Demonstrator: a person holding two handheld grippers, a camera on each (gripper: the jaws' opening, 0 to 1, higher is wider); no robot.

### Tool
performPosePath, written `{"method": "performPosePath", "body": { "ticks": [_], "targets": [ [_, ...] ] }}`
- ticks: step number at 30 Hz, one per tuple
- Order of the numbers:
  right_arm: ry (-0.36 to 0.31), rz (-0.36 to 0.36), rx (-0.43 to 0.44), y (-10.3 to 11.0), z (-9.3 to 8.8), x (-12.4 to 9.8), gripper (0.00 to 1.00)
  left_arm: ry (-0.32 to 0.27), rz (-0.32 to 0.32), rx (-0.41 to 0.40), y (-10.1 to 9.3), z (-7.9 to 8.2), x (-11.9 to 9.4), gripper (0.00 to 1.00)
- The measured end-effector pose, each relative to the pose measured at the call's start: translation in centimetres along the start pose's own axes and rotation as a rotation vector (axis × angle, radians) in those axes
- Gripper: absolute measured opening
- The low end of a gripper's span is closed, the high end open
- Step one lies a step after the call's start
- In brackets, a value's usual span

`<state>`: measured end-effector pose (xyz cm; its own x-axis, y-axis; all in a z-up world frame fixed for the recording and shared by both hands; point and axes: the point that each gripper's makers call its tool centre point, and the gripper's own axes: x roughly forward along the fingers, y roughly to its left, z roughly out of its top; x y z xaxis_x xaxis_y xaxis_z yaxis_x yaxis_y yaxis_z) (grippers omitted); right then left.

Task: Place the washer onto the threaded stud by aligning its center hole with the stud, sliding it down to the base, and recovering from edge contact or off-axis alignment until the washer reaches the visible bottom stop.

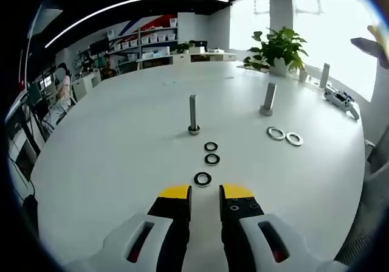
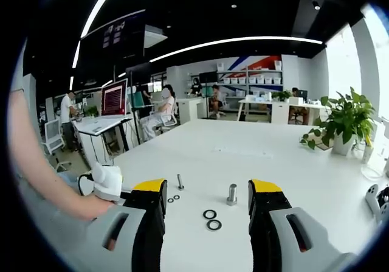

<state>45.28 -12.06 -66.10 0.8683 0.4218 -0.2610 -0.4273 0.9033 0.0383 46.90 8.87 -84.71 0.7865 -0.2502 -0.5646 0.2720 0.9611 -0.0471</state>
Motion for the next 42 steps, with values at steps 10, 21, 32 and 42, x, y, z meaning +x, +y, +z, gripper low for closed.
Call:
{"method": "performPosePath", "body": {
  "ticks": [10, 21, 32, 42],
  "targets": [
    [0.003, -0.003, 0.0, -0.1, -0.1, 0.0, 0.56, -0.034, 0.013, 0.026, 0.2, 0.6, 0.4, 0.16],
    [0.009, -0.012, 0.007, -0.4, -0.2, 0.0, 0.55, -0.091, 0.022, 0.04, 0.2, 0.8, 0.9, 0.18],
    [0.015, -0.012, 0.019, -0.3, -0.4, 0.1, 0.55, -0.116, 0.035, 0.03, 0.8, 0.8, 1.1, 0.12],
    [0.011, -0.007, 0.026, -0.2, -0.4, 0.1, 0.55, -0.111, 0.03, 0.034, 0.9, 0.9, 1.5, 0.1]
  ]
}}
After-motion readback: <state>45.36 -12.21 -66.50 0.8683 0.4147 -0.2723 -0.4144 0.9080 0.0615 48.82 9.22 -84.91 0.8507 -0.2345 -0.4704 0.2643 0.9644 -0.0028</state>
